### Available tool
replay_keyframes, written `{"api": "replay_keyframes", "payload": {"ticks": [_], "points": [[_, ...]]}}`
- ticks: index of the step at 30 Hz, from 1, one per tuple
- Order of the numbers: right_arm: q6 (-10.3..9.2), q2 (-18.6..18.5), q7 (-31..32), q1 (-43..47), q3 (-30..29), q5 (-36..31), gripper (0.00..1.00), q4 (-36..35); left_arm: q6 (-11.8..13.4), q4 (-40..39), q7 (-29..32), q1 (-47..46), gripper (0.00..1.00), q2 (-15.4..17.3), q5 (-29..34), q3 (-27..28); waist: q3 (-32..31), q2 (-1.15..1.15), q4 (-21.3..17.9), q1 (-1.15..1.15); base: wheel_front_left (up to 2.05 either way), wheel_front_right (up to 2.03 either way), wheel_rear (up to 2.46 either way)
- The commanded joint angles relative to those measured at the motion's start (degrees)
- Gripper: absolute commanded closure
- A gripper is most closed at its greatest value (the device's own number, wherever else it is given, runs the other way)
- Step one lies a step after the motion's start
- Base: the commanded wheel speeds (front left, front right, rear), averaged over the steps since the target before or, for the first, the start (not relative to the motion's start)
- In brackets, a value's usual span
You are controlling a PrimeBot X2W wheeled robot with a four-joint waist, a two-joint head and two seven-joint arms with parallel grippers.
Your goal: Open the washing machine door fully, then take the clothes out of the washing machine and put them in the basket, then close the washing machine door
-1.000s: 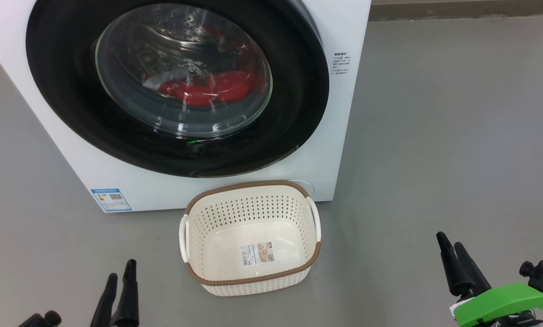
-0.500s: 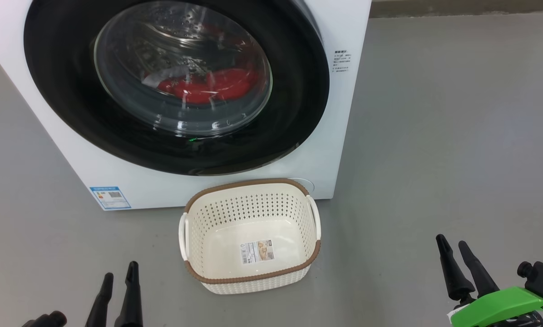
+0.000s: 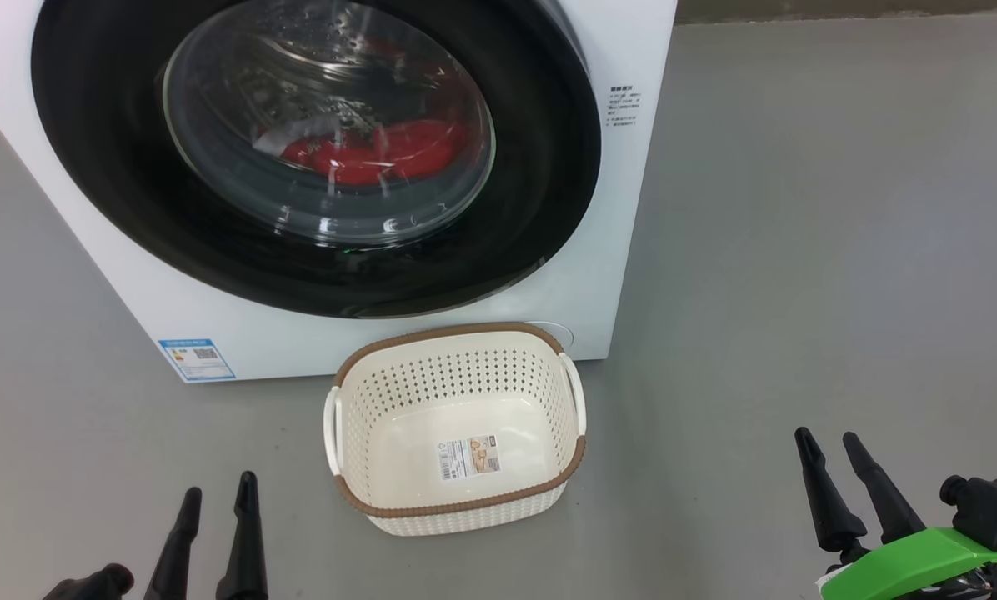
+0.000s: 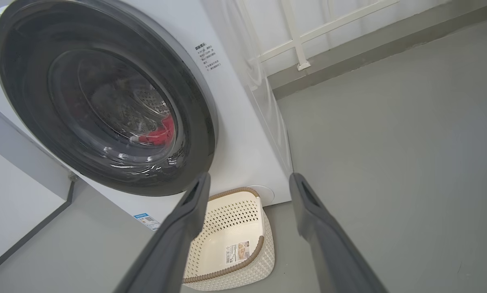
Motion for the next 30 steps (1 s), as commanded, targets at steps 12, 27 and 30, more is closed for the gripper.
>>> {"api": "replay_keyframes", "payload": {"ticks": [12, 27, 30], "points": [[0.02, -1.5, -2.6, -0.1, 0.8, -7.2, 0.00, -2.1, 0.3, -1.8, -2.8, 0.3, 0.00, 1.2, 7.9, 0.9, 0.3, 0.00, -0.5, 0.00, 0.00, 0.00, 0.00], [0.02, -1.8, -5.1, 1.0, 0.7, -14.4, 0.00, -1.7, 0.4, -0.8, -5.3, 1.0, 0.00, 1.3, 16.6, 1.0, 0.5, 0.00, -0.8, 0.00, 0.00, 0.00, 0.00], [0.02, -1.8, -5.6, 1.3, 0.6, -15.9, 0.00, -1.6, 0.4, -0.3, -5.8, 1.3, 0.00, 1.3, 18.3, 1.2, 0.5, 0.00, -1.0, 0.00, 0.00, 0.00, 0.00]]}}
